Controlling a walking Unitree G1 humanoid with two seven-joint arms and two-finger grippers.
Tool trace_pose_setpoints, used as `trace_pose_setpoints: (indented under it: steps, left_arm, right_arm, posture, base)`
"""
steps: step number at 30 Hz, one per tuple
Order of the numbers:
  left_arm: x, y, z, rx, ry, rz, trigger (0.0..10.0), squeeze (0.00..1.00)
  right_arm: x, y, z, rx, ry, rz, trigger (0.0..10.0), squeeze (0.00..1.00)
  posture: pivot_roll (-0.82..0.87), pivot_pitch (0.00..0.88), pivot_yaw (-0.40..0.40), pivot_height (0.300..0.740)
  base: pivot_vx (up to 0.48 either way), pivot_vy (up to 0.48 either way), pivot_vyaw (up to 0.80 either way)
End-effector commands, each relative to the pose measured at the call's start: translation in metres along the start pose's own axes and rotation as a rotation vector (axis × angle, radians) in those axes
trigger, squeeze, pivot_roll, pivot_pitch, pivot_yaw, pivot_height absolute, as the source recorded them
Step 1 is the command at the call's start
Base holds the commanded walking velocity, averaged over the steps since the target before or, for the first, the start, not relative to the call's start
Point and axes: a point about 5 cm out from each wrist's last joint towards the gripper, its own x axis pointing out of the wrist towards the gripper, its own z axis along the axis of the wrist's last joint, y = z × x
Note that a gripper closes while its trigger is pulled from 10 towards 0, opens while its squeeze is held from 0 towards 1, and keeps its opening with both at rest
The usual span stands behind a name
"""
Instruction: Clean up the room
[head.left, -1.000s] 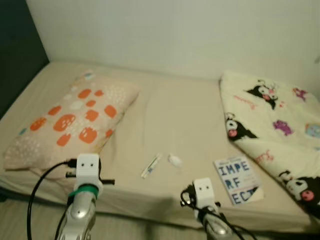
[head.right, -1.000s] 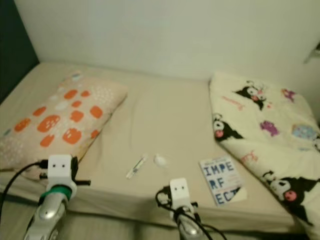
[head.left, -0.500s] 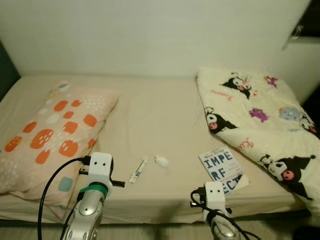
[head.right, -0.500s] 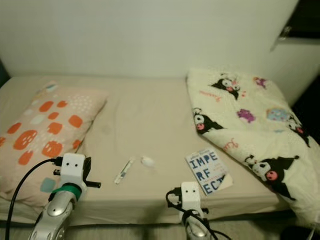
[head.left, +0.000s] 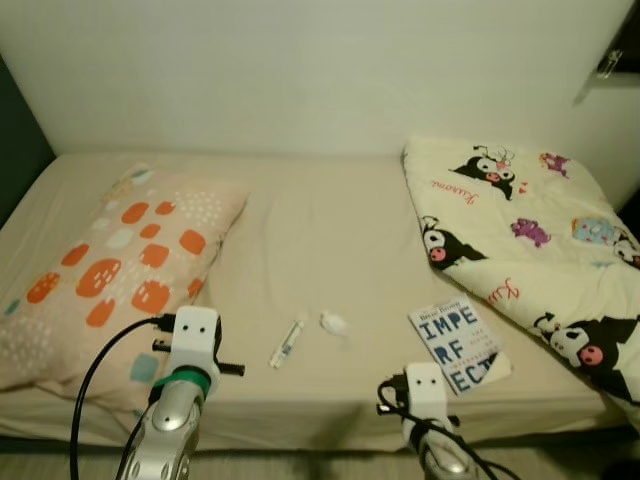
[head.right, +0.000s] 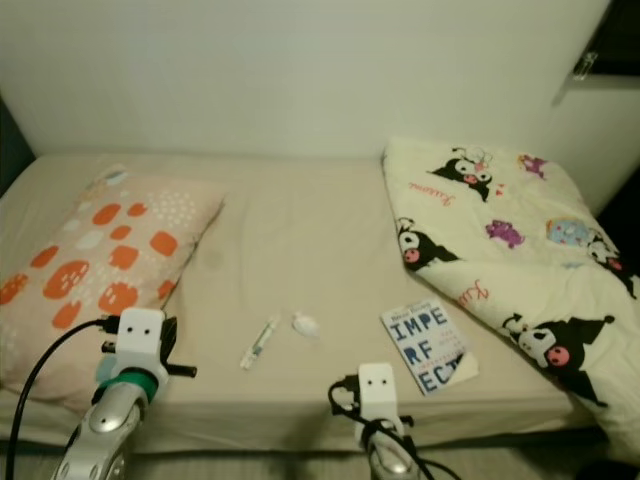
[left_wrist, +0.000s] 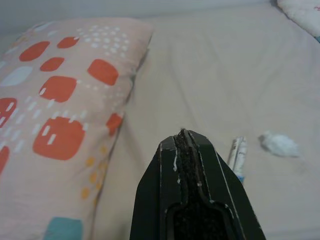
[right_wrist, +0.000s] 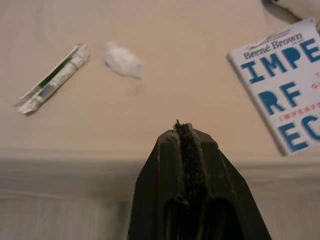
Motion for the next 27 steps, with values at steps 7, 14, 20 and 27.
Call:
trace_pose_setpoints:
  steps: [7,14,20,27]
  left_arm:
    - [-0.0018,0.0058,-0.0079,0.007,0.041,0.019,10.0,0.00]
    - [-0.0024,0.0071,-0.0071,0.009,0.043,0.020,10.0,0.00]
    - [-0.0019,0.0076,-0.0063,0.011,0.043,0.017,10.0,0.00]
    - [-0.0030,0.0074,-0.0069,0.017,0.050,0.006,10.0,0.00]
  right_arm:
    - [-0.0009,0.0077,-0.0052,0.017,0.027,0.012,10.0,0.00]
    - [-0.0012,0.0085,-0.0058,0.023,0.028,0.008,10.0,0.00]
    - [-0.0010,0.0083,-0.0053,0.025,0.026,0.004,10.0,0.00]
    - [-0.0017,0.0078,-0.0065,0.034,0.027,-0.009,10.0,0.00]
  posture:
    - [0.08,0.011,0.065,0.740]
    - [0.09,0.018,0.069,0.740]
    - [0.09,0.022,0.074,0.740]
    - [0.08,0.025,0.090,0.740]
  base:
    - [0.000,0.480,0.00]
    - [0.000,0.480,0.00]
    - [0.000,0.480,0.00]
    - [0.000,0.480,0.00]
